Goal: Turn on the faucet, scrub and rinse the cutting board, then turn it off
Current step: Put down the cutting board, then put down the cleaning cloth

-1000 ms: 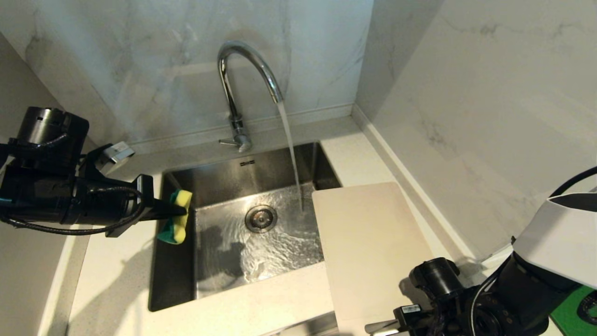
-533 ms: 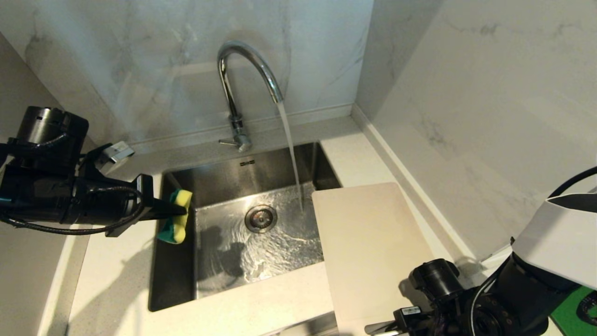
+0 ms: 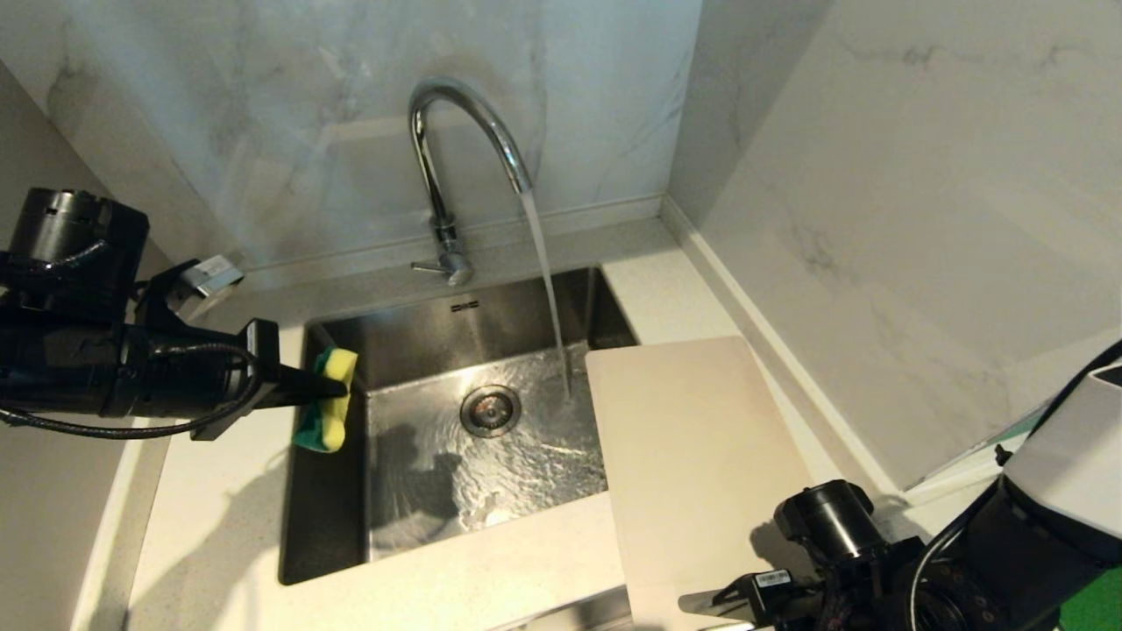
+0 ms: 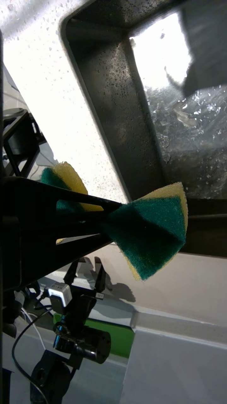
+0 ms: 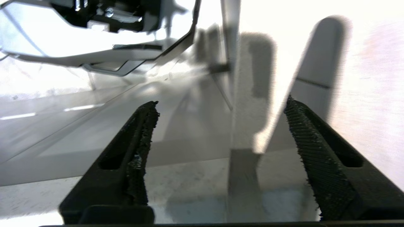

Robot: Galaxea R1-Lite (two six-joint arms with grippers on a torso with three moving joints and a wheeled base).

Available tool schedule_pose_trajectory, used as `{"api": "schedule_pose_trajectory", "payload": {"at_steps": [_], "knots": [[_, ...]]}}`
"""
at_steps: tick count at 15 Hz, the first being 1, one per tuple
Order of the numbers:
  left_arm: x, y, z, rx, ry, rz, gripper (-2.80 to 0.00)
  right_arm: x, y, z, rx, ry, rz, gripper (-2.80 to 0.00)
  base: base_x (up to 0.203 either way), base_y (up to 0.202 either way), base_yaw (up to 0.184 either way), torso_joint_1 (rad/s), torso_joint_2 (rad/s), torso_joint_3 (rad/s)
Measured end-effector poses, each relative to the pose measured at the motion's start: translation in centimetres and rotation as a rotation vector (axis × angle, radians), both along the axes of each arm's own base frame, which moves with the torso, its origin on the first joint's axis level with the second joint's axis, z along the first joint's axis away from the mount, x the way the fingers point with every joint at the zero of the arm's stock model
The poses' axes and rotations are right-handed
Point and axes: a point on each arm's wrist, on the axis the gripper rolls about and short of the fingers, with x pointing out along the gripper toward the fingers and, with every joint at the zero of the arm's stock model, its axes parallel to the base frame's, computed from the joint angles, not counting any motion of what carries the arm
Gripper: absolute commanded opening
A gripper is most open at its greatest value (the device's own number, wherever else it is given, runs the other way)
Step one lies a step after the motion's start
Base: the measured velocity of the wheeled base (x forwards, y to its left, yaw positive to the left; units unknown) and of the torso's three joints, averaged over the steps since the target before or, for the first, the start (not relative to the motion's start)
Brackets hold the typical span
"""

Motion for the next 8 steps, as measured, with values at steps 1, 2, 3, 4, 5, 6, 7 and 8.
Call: {"api": "schedule_pose_trajectory", "payload": {"at_steps": [1, 2, 3, 4, 5, 6, 7, 8], "knots": [[-0.2, 0.0, 0.2, -0.002, -0.004, 0.0, -2.8, -0.3, -0.1, 0.5, 0.008, -0.014, 0.003, 0.0, 0.0, 0.0, 0.0, 0.0, 0.0, 0.0], [-0.4, 0.1, 0.4, -0.005, -0.011, 0.0, -2.8, -0.8, -0.1, 0.9, 0.013, -0.029, 0.005, 0.0, 0.0, 0.0, 0.0, 0.0, 0.0, 0.0], [-0.7, 0.1, 0.6, -0.006, -0.015, -0.001, -2.8, -1.2, -0.3, 1.3, 0.018, -0.04, 0.005, 0.0, 0.0, 0.0, 0.0, 0.0, 0.0, 0.0], [-1.1, 0.1, 0.8, -0.008, -0.018, -0.001, -2.8, -1.8, -0.4, 1.8, 0.023, -0.051, 0.007, 0.0, 0.0, 0.0, 0.0, 0.0, 0.0, 0.0], [-1.5, 0.1, 1.1, -0.012, -0.017, -0.002, -2.8, -2.4, -0.6, 2.2, 0.032, -0.065, 0.01, 0.0, 0.0, 0.0, 0.0, 0.0, 0.0, 0.0], [-1.9, 0.1, 1.3, -0.02, -0.021, -0.002, -2.8, -2.8, -0.7, 2.6, 0.038, -0.079, 0.01, 0.0, 0.0, 0.0, 0.0, 0.0, 0.0, 0.0], [-2.3, 0.1, 1.7, -0.027, -0.029, -0.002, -2.8, -3.3, -0.9, 3.2, 0.047, -0.1, 0.011, 0.0, 0.0, 0.0, 0.0, 0.0, 0.0, 0.0], [-2.6, 0.1, 1.9, -0.033, -0.032, -0.002, -2.8, -3.8, -1.0, 3.7, 0.056, -0.12, 0.008, 0.0, 0.0, 0.0, 0.0, 0.0, 0.0, 0.0]]}}
